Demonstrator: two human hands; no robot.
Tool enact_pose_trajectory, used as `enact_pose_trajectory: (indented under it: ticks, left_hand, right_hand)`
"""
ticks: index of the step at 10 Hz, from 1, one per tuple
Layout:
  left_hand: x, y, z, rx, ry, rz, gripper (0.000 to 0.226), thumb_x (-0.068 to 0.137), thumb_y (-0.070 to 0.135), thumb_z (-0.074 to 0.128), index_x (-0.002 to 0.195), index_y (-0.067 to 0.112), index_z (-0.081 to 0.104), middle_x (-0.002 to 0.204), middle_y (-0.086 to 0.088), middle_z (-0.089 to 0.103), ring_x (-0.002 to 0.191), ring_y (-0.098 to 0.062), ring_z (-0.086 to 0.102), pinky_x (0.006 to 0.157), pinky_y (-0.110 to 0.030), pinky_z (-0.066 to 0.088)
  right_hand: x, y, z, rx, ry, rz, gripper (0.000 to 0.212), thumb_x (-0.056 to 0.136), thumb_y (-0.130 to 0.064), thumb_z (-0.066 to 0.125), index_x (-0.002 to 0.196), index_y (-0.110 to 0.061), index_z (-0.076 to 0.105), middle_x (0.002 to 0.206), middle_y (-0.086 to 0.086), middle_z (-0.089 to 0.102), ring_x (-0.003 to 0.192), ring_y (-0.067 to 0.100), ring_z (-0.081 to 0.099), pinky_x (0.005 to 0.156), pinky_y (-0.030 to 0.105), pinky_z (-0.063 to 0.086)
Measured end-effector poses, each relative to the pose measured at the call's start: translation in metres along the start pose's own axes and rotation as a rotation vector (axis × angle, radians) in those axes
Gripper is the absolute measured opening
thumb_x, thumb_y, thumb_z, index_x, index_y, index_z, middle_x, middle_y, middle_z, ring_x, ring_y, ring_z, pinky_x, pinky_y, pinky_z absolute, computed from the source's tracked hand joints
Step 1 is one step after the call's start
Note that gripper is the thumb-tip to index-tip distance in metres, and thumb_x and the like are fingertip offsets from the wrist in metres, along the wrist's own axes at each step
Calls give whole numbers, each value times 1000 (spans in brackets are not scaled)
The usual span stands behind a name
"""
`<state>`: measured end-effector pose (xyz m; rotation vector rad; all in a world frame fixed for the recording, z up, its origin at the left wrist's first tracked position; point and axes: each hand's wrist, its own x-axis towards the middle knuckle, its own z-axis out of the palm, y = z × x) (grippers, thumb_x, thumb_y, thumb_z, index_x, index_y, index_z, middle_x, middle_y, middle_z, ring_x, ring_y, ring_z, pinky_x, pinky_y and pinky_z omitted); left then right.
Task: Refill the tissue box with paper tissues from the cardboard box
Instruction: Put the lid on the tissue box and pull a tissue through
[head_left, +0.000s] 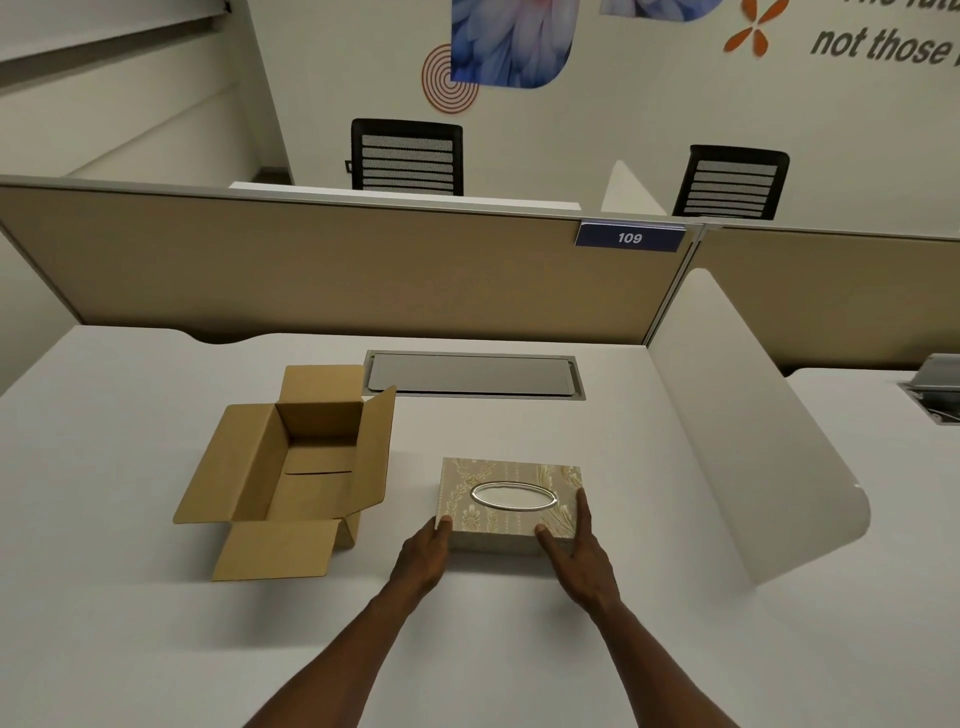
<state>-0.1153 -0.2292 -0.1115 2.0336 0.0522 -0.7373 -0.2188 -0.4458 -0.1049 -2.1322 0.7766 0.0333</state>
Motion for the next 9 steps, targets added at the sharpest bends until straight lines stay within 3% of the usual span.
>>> enact_pose_trajectory:
  ticks: [4,6,7,8,9]
  left_hand:
    - [-2,11,-2,252,-11,81,55,106,46,27,148,15,44,146,-14,53,133,-33,50,110,-39,40]
    - [-2,18,-5,324,46,147,46,107,36,34,146,14,43,145,-12,55,129,-31,54,104,-38,46]
    - [-5,23,-2,371,99,153,54,106,28,39,156,13,24,158,-10,38,143,-29,40,113,-37,38]
    - [-7,29,-2,455,183,290,66,104,24,42,160,16,9,166,-6,20,152,-25,22,119,-34,29]
    - [-12,42,-5,504,226,487,67,103,23,42,160,17,8,168,-3,12,155,-22,7,123,-33,22]
  right_hand:
    - [6,-8,-17,-45,-71,-37,94,96,-59,56,161,-38,-10,162,11,38,138,38,51,108,43,45]
    - [3,-6,-21,-104,-65,-50,90,97,-59,51,162,-35,-6,152,17,52,130,38,57,104,41,48]
    - [0,-7,-26,-151,-9,-70,87,96,-63,49,162,-36,-1,154,17,47,136,35,50,110,44,45]
    - [2,-10,-31,-282,65,-92,87,94,-70,44,162,-41,-1,165,15,29,150,34,31,116,49,37]
    - [6,-26,-39,-399,165,-195,88,94,-72,41,163,-36,-1,170,12,17,157,31,14,120,49,29]
